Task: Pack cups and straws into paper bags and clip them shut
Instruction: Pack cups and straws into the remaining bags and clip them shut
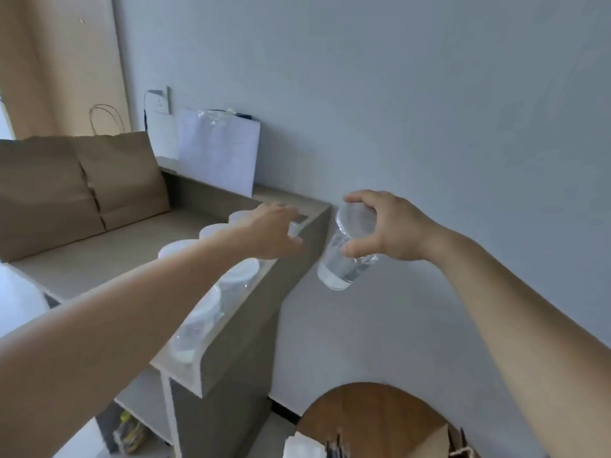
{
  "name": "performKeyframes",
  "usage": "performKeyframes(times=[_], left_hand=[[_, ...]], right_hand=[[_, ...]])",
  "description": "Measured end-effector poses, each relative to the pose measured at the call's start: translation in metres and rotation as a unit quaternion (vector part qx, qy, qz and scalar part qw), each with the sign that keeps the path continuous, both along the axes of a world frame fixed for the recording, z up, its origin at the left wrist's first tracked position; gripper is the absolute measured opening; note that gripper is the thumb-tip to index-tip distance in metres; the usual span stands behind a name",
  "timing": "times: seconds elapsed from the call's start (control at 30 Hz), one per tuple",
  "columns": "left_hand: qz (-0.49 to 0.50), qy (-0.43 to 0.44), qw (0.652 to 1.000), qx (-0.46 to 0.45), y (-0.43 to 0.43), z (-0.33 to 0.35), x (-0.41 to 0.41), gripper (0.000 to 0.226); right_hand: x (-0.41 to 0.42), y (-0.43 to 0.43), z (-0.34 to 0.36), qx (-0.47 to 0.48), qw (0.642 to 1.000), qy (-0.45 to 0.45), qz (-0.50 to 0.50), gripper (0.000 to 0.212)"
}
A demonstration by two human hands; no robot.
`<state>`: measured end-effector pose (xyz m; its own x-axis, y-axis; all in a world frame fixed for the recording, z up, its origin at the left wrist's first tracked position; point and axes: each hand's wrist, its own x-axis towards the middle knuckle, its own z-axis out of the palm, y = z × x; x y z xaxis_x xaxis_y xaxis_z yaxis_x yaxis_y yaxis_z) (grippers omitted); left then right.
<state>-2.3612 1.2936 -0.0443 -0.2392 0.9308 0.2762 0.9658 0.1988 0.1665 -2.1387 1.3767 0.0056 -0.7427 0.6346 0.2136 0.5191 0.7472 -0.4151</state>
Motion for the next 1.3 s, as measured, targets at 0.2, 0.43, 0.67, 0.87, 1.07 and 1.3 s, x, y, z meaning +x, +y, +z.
performKeyframes(times=[0.2, 0.43, 0.67, 0.87, 1.07, 1.3], left_hand=[[-0.078, -0.037, 0.993, -0.08, 0.068, -0.057, 0.125, 0.06], [-0.132, -0.075, 0.973, -0.176, 0.111, -0.14, 0.243, 0.061], [-0.146, -0.098, 0.946, -0.272, 0.101, -0.222, 0.3, 0.061], [-0.162, -0.113, 0.893, -0.404, 0.086, -0.292, 0.318, 0.082], [-0.157, -0.158, 0.876, -0.428, 0.087, -0.328, 0.334, 0.084], [-0.087, -0.245, 0.866, -0.428, 0.078, -0.356, 0.336, 0.041]], right_hand=[[0.13, 0.042, -0.064, -0.039, 0.993, -0.045, -0.098, 0.096], [0.239, 0.072, -0.158, -0.094, 0.974, -0.121, -0.165, 0.102], [0.282, 0.082, -0.228, -0.161, 0.957, -0.112, -0.212, 0.107], [0.282, 0.088, -0.267, -0.186, 0.948, -0.093, -0.24, 0.101], [0.273, 0.093, -0.284, -0.2, 0.944, -0.093, -0.245, 0.1], [0.263, 0.082, -0.294, -0.19, 0.946, -0.089, -0.248, 0.1]])
